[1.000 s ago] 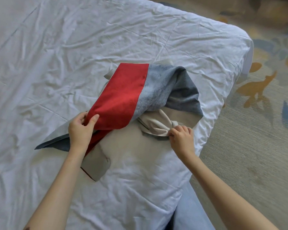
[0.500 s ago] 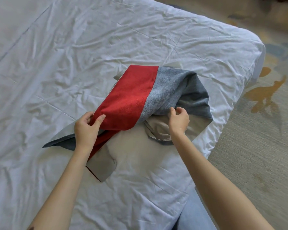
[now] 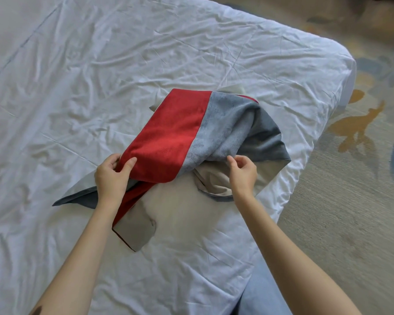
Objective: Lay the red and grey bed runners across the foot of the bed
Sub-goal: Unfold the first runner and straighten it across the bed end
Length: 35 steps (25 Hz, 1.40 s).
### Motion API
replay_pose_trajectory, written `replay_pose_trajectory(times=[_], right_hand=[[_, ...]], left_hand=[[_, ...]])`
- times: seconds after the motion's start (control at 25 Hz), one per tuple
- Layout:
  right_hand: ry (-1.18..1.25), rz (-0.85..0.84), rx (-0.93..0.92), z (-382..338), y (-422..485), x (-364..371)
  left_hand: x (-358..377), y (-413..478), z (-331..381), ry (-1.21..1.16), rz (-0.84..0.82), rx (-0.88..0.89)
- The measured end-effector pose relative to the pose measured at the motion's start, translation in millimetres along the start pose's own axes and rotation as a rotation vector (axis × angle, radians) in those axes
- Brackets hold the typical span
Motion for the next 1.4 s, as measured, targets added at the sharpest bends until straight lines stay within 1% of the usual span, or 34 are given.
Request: replay_pose_trajectory(times=[0.28, 0.44, 0.6, 0.68, 0.8, 1.08, 1.24, 1.4], right_hand=[[0.073, -0.087, -0.143, -7.0, -47.3, -55.1], [0.078, -0.128, -0.267, -32.2, -71.8, -78.9], [0.077, -0.125, -0.387, -49.4, -94.6, -85.7], [0.004, -0.101, -0.401, -49.3, -94.4, -81.2], [-0.127, -0.091, -0.381, -50.6, -74.6, -64.1], [-0.422, -0.057, -0.451, -62.0, 7.7, -24.2], [-0.519, -0.042, -0.429, -64.7, 54.9, -6.4], [-0.580, -0.021, -0.419, -77.7, 98.3, 10.0]], left_hand=[[-10.0, -14.9, -0.7, 0.040, 0.029, 0.007], [-25.4, -29.4, -2.6, 0.052, 0.064, 0.018], [-40.5, -41.6, -13.4, 0.089, 0.111, -0.001], [-43.1, -43.4, -21.9, 0.126, 0.108, -0.012], [-37.8, -37.0, -27.0, 0.198, 0.081, 0.008], [0.7, 9.2, -18.8, 0.278, 0.050, 0.026], [23.9, 34.2, -8.9, 0.249, 0.065, -0.002], [41.8, 67.2, 17.2, 0.234, 0.114, 0.007]])
Point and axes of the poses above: each hand's wrist, its own y-axis towards the middle knuckle, its own x-axis out of the palm, z = x × y, the point moved 3 cm from there along y, towards the middle knuckle, and after that the axes turned 14 degrees about y, right-handed, at the moved point
